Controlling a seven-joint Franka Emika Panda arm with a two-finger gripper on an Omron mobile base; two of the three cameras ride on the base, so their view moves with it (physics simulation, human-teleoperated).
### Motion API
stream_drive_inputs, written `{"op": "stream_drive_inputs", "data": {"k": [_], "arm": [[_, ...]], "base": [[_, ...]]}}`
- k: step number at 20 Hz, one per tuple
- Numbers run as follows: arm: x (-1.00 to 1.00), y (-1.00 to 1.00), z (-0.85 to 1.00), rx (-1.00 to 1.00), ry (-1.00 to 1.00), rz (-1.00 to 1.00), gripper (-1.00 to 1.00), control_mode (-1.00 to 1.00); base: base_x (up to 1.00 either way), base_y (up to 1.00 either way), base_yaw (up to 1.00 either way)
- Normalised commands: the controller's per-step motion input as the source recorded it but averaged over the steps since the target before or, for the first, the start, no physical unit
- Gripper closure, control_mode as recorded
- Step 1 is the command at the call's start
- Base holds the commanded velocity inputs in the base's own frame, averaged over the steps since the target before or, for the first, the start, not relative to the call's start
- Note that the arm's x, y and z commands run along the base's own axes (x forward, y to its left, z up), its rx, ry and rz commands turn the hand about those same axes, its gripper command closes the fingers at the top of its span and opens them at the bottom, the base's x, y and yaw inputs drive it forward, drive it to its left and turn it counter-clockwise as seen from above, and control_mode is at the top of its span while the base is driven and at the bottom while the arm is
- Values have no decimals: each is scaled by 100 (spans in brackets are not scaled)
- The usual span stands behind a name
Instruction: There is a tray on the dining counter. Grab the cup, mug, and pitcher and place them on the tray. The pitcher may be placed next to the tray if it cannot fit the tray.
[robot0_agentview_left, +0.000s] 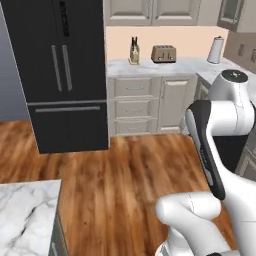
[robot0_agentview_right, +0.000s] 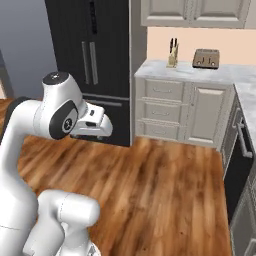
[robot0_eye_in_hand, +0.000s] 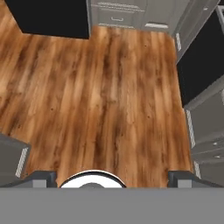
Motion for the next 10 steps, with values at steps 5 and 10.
{"op": "stream_drive_inputs", "data": {"k": [5, 10], "arm": [[0, 0, 0, 0, 0, 0, -100, 100], [0, 0, 0, 0, 0, 0, -100, 100]], "base": [[100, -20, 37], [100, -36, 42]]}}
